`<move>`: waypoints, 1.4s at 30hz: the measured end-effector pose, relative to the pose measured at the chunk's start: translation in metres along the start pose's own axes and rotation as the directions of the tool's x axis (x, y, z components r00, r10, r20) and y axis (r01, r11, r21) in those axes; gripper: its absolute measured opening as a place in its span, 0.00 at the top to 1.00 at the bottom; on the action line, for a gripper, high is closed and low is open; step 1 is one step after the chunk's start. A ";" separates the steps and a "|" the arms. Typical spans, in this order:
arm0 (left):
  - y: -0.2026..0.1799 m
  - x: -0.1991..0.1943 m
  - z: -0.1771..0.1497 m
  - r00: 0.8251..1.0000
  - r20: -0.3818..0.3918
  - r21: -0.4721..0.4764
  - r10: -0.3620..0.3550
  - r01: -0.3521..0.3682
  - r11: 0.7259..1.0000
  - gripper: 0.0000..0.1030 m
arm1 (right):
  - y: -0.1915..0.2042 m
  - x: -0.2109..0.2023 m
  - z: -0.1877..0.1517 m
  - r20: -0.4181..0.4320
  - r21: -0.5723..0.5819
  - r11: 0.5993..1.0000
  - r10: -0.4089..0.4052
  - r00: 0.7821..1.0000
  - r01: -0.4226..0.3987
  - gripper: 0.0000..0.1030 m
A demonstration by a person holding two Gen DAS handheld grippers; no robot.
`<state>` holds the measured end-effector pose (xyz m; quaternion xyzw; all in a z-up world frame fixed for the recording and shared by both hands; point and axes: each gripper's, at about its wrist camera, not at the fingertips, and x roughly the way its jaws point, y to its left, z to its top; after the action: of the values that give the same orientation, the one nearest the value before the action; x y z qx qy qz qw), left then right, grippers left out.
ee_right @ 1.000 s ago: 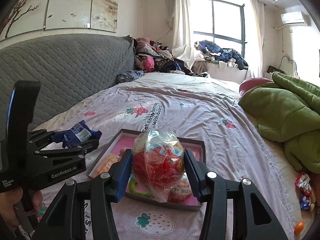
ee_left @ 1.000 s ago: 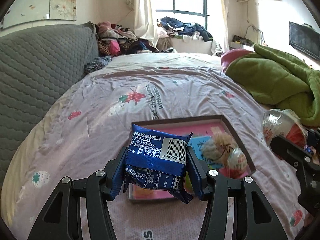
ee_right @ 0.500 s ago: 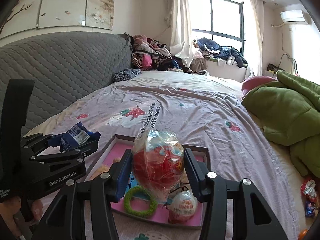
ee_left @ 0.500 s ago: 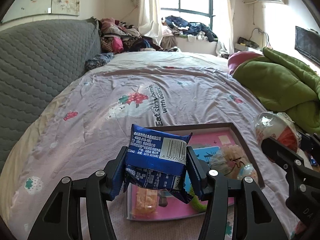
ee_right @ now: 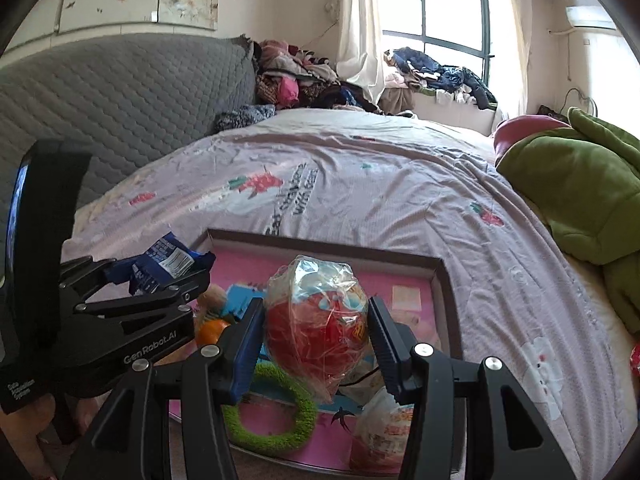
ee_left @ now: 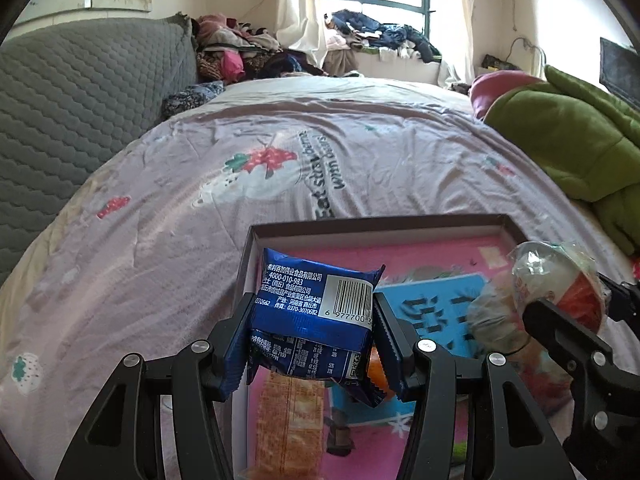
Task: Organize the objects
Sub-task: 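Carry the blue packet with the left gripper while the right gripper carries the red candy bag over the tray, then open the left gripper on the blue packet while the right gripper releases the red candy bag in the tray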
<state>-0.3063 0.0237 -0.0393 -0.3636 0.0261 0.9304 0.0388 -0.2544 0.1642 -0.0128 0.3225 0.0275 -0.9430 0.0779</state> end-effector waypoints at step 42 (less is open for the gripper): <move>0.006 0.025 -0.023 0.998 -0.038 -0.012 -0.043 0.043 0.999 0.38 | 0.018 0.039 -0.032 -0.107 -0.102 0.991 -0.095 0.990 0.084 0.45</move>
<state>-0.3095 0.0171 -0.0732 -0.3818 0.0140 0.9224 0.0564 -0.2629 0.1450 -0.0621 0.3689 0.0921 -0.9236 0.0493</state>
